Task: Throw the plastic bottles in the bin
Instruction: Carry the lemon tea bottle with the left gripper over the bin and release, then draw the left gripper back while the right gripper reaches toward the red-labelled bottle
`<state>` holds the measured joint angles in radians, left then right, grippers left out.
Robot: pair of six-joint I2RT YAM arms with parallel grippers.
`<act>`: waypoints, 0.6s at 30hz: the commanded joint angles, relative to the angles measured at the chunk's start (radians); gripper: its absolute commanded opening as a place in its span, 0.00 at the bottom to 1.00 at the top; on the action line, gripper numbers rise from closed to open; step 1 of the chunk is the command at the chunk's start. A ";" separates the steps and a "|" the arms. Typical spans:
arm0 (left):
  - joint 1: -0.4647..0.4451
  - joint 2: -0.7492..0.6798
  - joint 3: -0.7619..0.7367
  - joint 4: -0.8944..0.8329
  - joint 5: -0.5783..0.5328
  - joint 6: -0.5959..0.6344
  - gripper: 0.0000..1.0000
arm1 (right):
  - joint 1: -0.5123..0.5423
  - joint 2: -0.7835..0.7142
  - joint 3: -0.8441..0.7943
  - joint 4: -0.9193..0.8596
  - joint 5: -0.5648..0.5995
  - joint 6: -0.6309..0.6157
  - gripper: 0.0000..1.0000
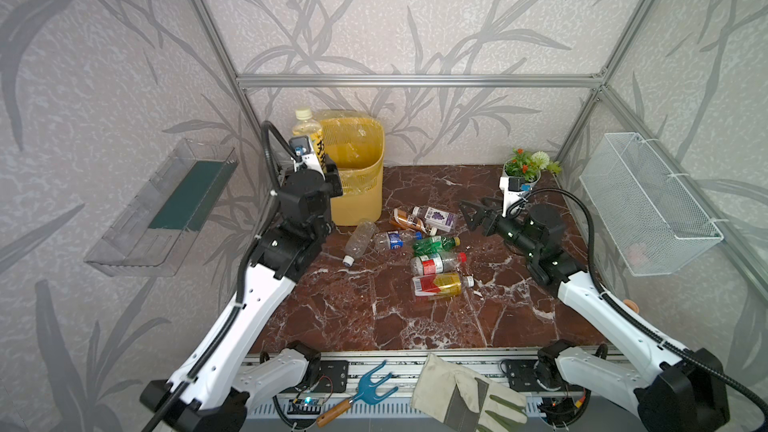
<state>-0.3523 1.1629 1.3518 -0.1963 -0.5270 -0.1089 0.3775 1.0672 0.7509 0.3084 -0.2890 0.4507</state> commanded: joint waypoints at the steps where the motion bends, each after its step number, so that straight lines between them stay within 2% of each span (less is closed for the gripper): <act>1: 0.110 0.192 0.186 -0.005 0.196 -0.078 0.60 | -0.006 -0.046 0.040 -0.032 0.000 -0.043 0.99; 4: 0.180 0.403 0.421 -0.129 0.302 -0.127 0.67 | -0.011 -0.069 0.052 -0.080 -0.010 -0.065 0.99; 6: 0.199 0.550 0.645 -0.357 0.366 -0.164 0.76 | -0.018 -0.091 0.060 -0.118 -0.021 -0.076 0.99; 7: 0.197 0.599 0.746 -0.492 0.367 -0.160 0.92 | -0.021 -0.104 0.062 -0.139 -0.020 -0.085 0.99; 8: 0.191 0.637 0.820 -0.608 0.328 -0.171 0.99 | -0.025 -0.122 0.067 -0.166 -0.013 -0.098 0.99; 9: 0.183 0.641 0.851 -0.675 0.289 -0.178 0.99 | -0.029 -0.143 0.068 -0.193 -0.001 -0.111 0.99; 10: 0.172 0.614 0.827 -0.677 0.255 -0.171 0.99 | -0.034 -0.158 0.068 -0.212 0.013 -0.120 0.99; 11: 0.151 0.545 0.745 -0.608 0.221 -0.144 0.99 | -0.042 -0.172 0.068 -0.234 0.025 -0.123 0.99; 12: 0.131 0.461 0.632 -0.490 0.208 -0.101 0.99 | -0.052 -0.181 0.068 -0.251 0.024 -0.129 0.99; 14: 0.124 0.319 0.428 -0.237 0.253 -0.052 0.99 | -0.064 -0.184 0.073 -0.291 0.026 -0.132 0.99; 15: 0.124 0.276 0.397 -0.202 0.252 -0.061 0.99 | -0.065 -0.182 0.077 -0.311 0.029 -0.135 0.99; 18: 0.117 0.236 0.429 -0.287 0.274 -0.091 0.99 | -0.065 -0.181 0.066 -0.332 0.039 -0.124 0.99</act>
<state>-0.2417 1.4803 1.7550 -0.5594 -0.2600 -0.2089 0.3149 0.8879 0.8036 0.0502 -0.2676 0.3389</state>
